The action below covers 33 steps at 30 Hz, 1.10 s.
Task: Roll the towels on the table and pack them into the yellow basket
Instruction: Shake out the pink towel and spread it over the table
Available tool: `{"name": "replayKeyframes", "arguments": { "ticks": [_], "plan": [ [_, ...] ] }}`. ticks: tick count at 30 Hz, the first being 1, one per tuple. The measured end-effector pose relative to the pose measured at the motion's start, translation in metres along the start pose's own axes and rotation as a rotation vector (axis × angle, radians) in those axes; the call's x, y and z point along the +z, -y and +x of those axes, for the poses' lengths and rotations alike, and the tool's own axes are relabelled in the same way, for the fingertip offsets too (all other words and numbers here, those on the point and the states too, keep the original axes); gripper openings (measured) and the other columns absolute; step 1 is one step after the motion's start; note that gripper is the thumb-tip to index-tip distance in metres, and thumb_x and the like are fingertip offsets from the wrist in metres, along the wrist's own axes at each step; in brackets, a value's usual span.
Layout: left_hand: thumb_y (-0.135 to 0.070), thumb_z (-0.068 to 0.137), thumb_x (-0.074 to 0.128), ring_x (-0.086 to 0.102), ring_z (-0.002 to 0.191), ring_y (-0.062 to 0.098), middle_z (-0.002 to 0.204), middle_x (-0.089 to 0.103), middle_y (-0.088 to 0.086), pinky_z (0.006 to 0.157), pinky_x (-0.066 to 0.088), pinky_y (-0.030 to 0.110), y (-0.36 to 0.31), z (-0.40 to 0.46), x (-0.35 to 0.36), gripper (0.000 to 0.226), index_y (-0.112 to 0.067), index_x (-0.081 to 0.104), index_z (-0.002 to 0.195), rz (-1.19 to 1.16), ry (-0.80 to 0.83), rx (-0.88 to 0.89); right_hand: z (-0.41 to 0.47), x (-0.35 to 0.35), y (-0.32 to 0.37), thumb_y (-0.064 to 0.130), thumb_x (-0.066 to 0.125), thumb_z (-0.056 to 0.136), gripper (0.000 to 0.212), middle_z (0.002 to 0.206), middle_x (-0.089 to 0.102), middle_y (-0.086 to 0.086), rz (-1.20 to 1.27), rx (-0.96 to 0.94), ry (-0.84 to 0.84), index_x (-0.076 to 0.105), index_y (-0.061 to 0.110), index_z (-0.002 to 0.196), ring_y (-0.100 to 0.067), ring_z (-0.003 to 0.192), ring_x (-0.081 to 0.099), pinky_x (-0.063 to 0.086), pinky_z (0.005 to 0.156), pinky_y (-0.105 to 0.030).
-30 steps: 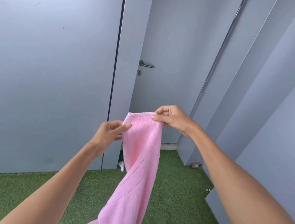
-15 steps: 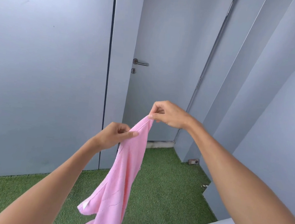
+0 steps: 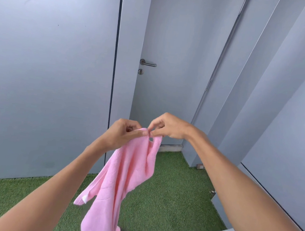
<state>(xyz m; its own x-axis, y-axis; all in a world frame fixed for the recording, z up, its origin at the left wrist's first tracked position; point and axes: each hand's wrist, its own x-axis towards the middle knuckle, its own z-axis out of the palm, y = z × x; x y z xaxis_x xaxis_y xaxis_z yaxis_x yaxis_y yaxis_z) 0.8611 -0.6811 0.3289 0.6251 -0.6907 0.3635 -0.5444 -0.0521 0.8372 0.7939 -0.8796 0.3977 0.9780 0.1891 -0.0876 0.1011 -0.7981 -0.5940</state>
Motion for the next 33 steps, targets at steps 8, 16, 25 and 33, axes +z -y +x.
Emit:
{"name": "replayKeyframes", "arguments": {
  "ticks": [8, 16, 25, 33],
  "plan": [
    [-0.056, 0.078, 0.07, 0.031, 0.059, 0.022, 0.062, 0.041, 0.008, 0.054, 0.022, 0.044, 0.011, -0.009, 0.005, 0.043, -0.013, 0.071, 0.079, -0.045, -0.021, -0.018, 0.004, 0.007, -0.002, 0.019, 0.068, 0.086, 0.013, 0.061, 0.054, 0.003, 0.005, -0.013, 0.012, 0.069, 0.019, 0.1, -0.006, 0.053, 0.041, 0.033, 0.055, -0.023],
    [-0.059, 0.072, 0.073, 0.038, 0.064, 0.019, 0.068, 0.048, 0.009, 0.059, 0.027, 0.037, 0.021, -0.015, 0.0, 0.051, -0.009, 0.068, 0.078, -0.095, 0.013, -0.106, -0.003, -0.001, -0.016, 0.024, 0.062, 0.091, 0.012, 0.06, 0.055, 0.011, -0.088, 0.009, -0.062, 0.066, 0.013, 0.091, -0.001, 0.053, 0.045, 0.037, 0.057, -0.019],
    [-0.048, 0.089, 0.061, 0.042, 0.069, 0.017, 0.07, 0.048, 0.002, 0.069, 0.034, 0.036, 0.036, -0.032, -0.002, 0.042, -0.008, 0.057, 0.076, -0.12, 0.199, -0.253, -0.029, -0.03, -0.049, 0.024, 0.061, 0.092, 0.007, 0.059, 0.047, 0.004, -0.222, 0.096, -0.254, 0.064, 0.017, 0.092, -0.007, 0.049, 0.04, 0.035, 0.055, -0.025],
    [-0.048, 0.084, 0.067, 0.046, 0.064, 0.02, 0.078, 0.063, 0.027, 0.061, 0.034, 0.035, -0.002, 0.002, 0.028, 0.032, -0.016, 0.067, 0.082, -0.121, 0.07, 0.0, -0.008, 0.012, -0.011, 0.02, 0.076, 0.08, 0.019, 0.053, 0.043, 0.006, -0.001, 0.031, 0.075, 0.07, 0.018, 0.098, -0.005, 0.048, 0.035, 0.029, 0.05, -0.021]
  ]
}}
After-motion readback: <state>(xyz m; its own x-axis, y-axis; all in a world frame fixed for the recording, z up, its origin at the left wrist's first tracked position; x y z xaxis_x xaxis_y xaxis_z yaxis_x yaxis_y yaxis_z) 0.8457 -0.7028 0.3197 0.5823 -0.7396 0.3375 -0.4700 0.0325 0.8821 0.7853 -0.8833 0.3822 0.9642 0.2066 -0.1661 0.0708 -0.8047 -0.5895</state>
